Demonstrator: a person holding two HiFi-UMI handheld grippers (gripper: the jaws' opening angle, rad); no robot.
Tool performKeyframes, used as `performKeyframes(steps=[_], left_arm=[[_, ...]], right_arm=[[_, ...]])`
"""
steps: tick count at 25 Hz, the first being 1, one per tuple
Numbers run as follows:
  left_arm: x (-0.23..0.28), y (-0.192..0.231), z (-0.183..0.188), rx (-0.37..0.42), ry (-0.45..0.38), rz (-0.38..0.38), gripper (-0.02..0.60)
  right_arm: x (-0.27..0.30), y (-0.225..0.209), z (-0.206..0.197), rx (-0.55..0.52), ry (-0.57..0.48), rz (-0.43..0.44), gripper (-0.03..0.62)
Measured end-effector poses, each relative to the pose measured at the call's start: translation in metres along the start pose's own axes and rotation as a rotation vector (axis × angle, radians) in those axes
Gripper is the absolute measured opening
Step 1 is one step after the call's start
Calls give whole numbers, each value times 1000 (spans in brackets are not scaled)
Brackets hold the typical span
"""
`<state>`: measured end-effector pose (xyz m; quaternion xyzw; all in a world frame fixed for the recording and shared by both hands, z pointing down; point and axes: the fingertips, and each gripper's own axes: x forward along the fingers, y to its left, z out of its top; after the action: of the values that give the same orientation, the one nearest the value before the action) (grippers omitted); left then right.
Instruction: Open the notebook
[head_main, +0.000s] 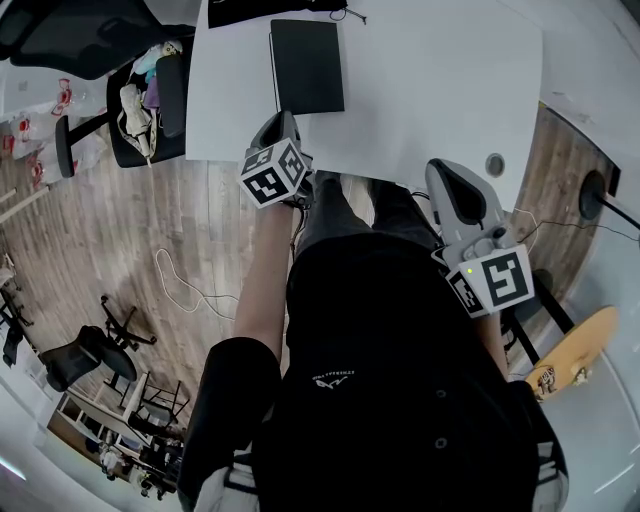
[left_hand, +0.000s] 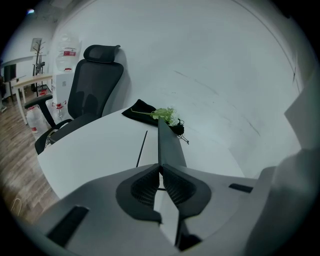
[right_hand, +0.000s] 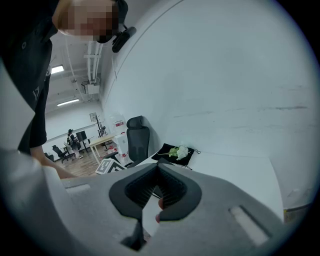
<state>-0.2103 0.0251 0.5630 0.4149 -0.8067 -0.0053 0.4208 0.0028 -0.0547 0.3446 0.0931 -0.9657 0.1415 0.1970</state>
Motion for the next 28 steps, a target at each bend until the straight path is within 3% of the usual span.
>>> performKeyframes(steps=[17, 28], left_arm=[[-13, -30, 11, 99, -54, -9, 18], [-18, -52, 15, 121, -86, -24, 15]], right_arm=[[-8, -17, -7, 19, -6, -2, 5], [-20, -27, -10, 24, -13, -12, 5]])
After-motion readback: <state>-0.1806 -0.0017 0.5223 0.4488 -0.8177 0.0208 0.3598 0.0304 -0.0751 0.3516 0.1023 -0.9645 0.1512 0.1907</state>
